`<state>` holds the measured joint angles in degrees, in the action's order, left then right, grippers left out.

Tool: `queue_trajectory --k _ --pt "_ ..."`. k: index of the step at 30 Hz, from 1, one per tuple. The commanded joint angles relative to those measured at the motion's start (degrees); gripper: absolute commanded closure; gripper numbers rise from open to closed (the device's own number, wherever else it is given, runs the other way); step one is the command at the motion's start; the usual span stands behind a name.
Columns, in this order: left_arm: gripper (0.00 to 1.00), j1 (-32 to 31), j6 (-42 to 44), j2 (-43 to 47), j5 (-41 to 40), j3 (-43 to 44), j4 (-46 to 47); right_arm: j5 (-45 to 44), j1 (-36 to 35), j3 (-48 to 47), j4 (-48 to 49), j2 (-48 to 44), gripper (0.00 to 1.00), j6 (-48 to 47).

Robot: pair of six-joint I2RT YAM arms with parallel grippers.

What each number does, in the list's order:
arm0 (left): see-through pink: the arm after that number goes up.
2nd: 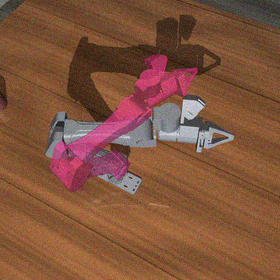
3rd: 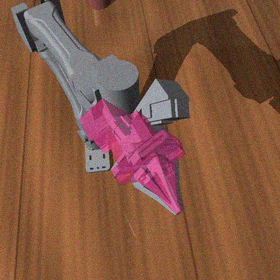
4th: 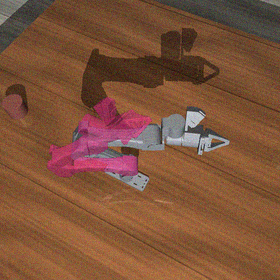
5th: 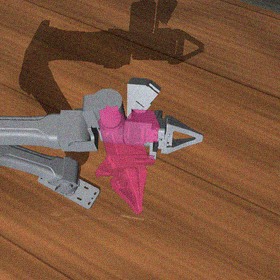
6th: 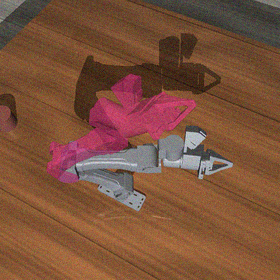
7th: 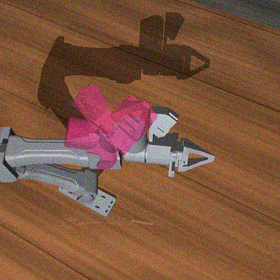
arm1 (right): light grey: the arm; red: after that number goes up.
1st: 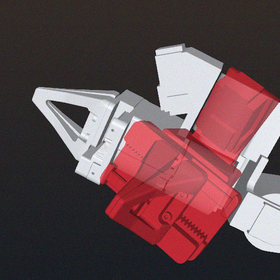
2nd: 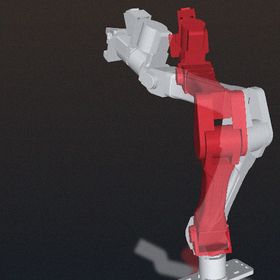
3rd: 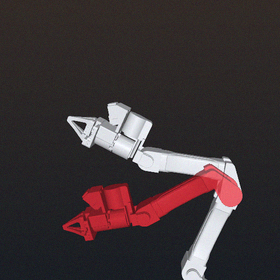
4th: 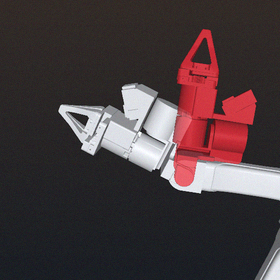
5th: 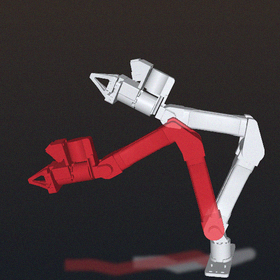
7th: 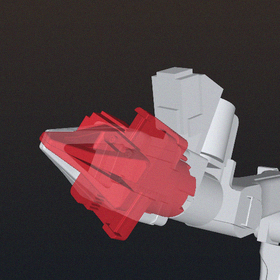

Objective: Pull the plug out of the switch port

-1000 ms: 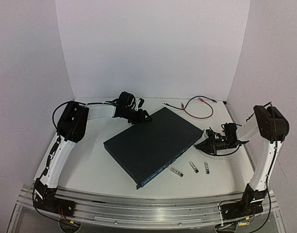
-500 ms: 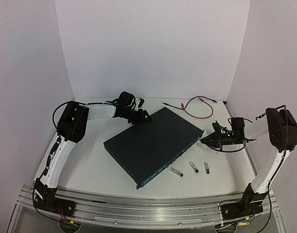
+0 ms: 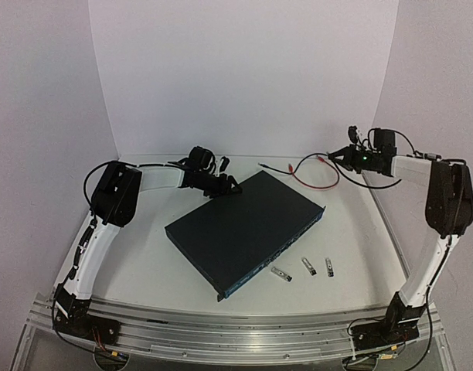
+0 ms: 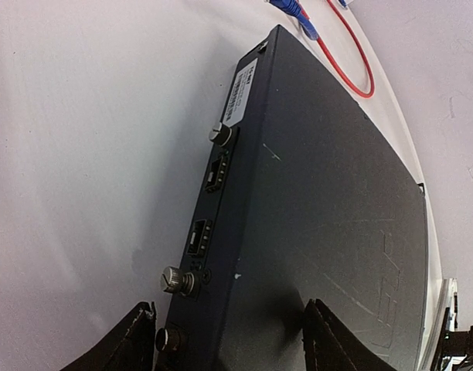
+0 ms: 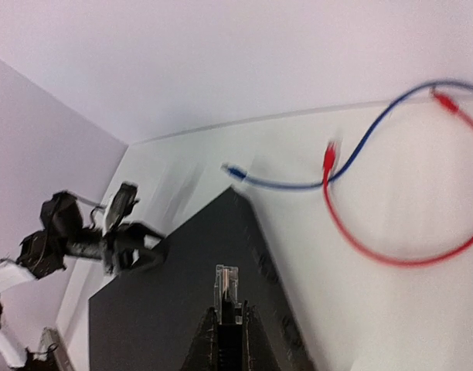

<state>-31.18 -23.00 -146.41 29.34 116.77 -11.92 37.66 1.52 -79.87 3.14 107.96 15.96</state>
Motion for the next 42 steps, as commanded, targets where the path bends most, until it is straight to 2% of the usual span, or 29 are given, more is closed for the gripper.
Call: queue_trajectory --k 1,7,12,15,17,20,21,23,26,30,33,39,42 --pt "0.36 0.2 0.3 -4.2 -6.8 -2.7 -9.2 -8.0 -2.7 -15.0 0.8 10.8 1.0 -4.1" --pt "0.35 0.2 -0.3 -4.0 -7.6 -2.3 -9.0 -15.5 -7.5 -31.6 4.3 27.2 0.99 -6.2" --pt "0.35 0.1 -0.8 -4.3 -7.4 -2.1 -9.5 -16.4 -8.2 -44.4 8.4 38.9 0.98 0.2" --pt "0.35 0.2 -1.2 -4.4 -7.5 -2.2 -9.5 -16.7 -8.4 -47.7 10.1 42.6 0.96 2.8" --pt "0.35 0.2 -1.3 -4.5 -7.5 -2.2 -9.5 -16.7 -8.5 -48.2 11.7 44.1 0.86 4.5" --pt "0.34 0.2 -1.4 -4.6 -7.6 -2.2 -9.5 -17.0 -9.0 -47.7 12.3 44.3 0.5 5.0" --pt "0.35 0.2 -1.4 -4.5 -7.6 -2.2 -9.5 -17.2 -9.0 -47.3 12.3 43.9 0.43 5.2" --pt "0.35 0.2 -1.3 -4.4 -7.7 -2.2 -9.4 -18.7 -9.0 -45.8 12.2 42.1 0.34 5.3" --pt "0.34 0.2 -1.3 -4.1 -7.8 -2.2 -9.4 -23.4 -9.1 -41.9 11.7 38.1 0.26 4.0" --pt "0.34 0.2 -1.0 -3.3 -8.4 -2.7 -9.2 -29.2 -9.0 -33.8 6.9 28.8 0.14 2.3" --pt "0.33 0.2 -0.8 -2.0 -8.8 -3.6 -8.3 -30.7 -9.0 -23.9 1.7 20.0 0.13 2.4" --pt "0.31 0.2 -0.9 2.0 -11.8 -4.7 -7.2 -37.9 -9.0 2.4 1.0 -0.4 0.11 0.8" --pt "0.23 0.2 -0.6 6.6 -16.7 -5.0 -7.2 -40.0 -9.0 12.3 -0.6 -9.2 0.1 1.4"
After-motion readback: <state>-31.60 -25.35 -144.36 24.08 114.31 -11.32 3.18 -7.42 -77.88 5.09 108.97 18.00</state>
